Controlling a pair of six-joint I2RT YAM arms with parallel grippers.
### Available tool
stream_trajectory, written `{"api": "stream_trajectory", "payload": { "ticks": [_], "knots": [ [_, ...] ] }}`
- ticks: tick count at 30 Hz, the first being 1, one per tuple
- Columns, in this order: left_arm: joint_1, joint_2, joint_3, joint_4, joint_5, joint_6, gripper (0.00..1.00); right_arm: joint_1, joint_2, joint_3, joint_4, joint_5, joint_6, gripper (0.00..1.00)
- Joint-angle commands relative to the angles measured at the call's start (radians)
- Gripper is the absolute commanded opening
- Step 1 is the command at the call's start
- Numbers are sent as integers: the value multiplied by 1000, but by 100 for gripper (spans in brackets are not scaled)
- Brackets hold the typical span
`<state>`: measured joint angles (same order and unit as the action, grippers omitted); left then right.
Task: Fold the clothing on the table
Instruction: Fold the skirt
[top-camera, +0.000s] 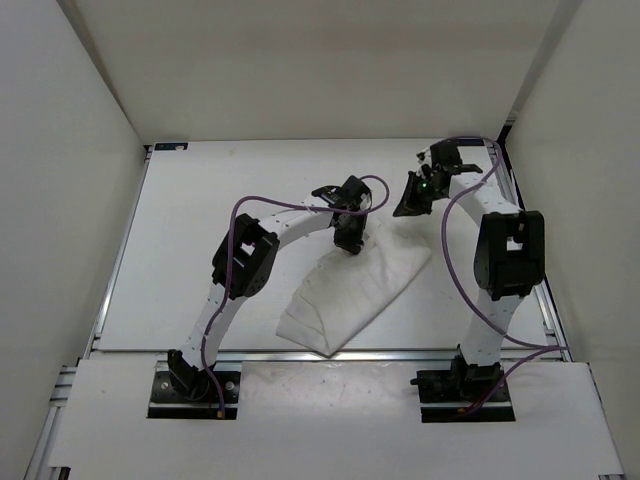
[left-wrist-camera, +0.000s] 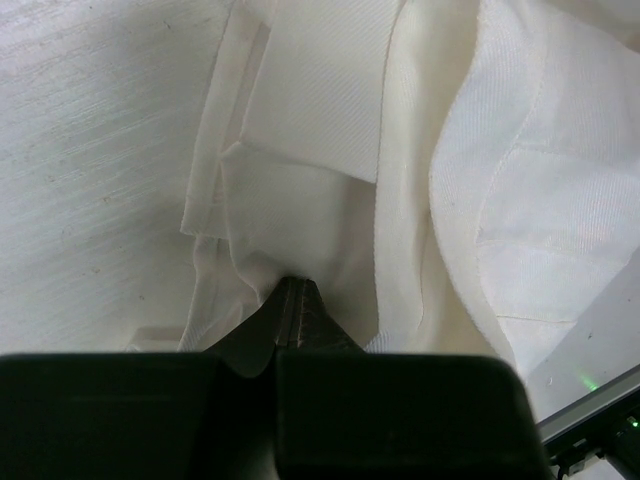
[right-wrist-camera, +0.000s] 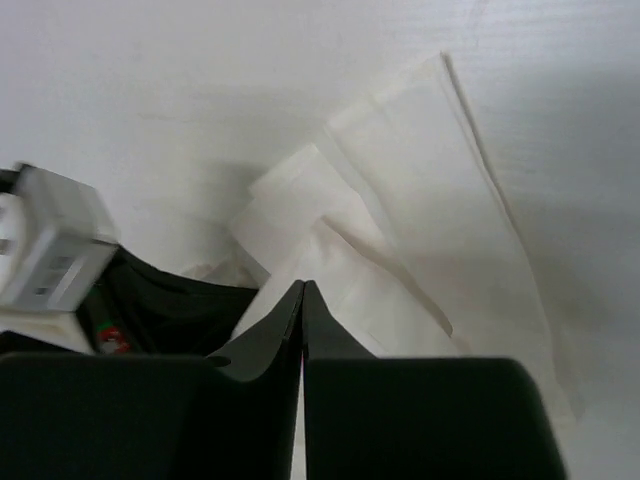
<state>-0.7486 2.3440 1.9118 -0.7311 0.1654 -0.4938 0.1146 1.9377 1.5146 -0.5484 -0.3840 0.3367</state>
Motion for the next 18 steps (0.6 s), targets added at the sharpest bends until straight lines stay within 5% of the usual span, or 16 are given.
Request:
{"api": "stream_trajectory", "payload": {
  "ticks": [1, 10, 11, 13, 15, 18],
  "knots": [
    [12, -18, -19, -65, -26, 14, 0, 31, 30, -65, -51, 33, -28, 0],
    [61, -73, -11, -48, 34, 35, 0, 74, 188, -21, -107, 36, -16, 0],
    [75, -113, -28, -22, 45, 35, 5, 77, 187, -13, -108, 46, -19, 1],
    [121, -187, -83, 36, 106, 23, 37, 89, 205, -10, -110, 50, -19, 0],
    [165, -274, -170, 103, 144, 0, 50, 88, 214, -10, -113, 54, -10, 0],
    [248, -472, -319, 142, 134, -26, 54, 92, 234, -13, -136, 76, -8, 0]
  ]
}}
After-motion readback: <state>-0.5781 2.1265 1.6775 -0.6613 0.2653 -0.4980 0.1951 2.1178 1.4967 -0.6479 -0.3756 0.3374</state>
